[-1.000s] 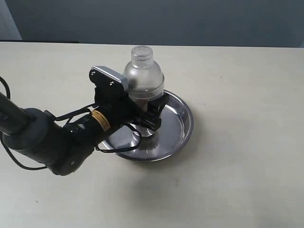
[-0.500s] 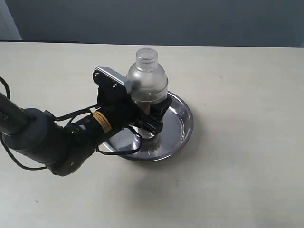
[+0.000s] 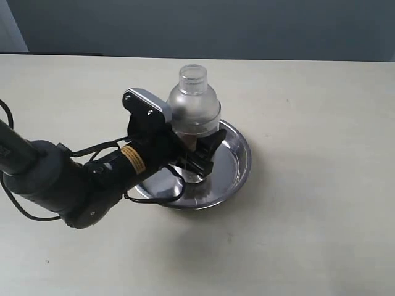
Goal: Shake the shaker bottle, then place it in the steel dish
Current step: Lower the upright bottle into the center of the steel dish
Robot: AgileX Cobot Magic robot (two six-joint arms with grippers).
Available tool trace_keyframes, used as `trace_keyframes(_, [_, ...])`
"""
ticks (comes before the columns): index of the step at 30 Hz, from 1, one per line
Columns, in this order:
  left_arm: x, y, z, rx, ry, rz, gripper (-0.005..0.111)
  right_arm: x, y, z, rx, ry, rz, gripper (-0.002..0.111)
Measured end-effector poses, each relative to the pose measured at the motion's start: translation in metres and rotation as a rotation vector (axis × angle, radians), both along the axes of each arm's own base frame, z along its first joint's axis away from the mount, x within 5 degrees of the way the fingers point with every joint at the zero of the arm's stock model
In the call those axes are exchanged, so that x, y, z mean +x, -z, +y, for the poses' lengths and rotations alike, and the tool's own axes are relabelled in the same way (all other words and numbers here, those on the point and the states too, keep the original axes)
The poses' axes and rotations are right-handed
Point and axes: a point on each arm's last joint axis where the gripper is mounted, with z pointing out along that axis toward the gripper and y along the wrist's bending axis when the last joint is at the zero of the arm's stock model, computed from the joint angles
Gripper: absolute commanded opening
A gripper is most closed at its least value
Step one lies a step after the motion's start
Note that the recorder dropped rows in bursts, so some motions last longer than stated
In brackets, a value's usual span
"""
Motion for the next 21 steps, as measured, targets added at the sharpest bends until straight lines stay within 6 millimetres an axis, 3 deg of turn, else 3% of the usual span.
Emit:
trace_keyframes(5, [0.0005, -0.0025, -0.0004, -0.035, -0.002, -0.007, 0.097, 0.0, 0.0, 0.0, 0.0, 0.0, 0.0, -0.001])
trace_keyframes(21, [0.0003, -0.0038, -0.0009, -0.043, 0.004, -0.018, 0.098, 0.0, 0.0, 0.0, 0.0, 0.0, 0.0, -0.001])
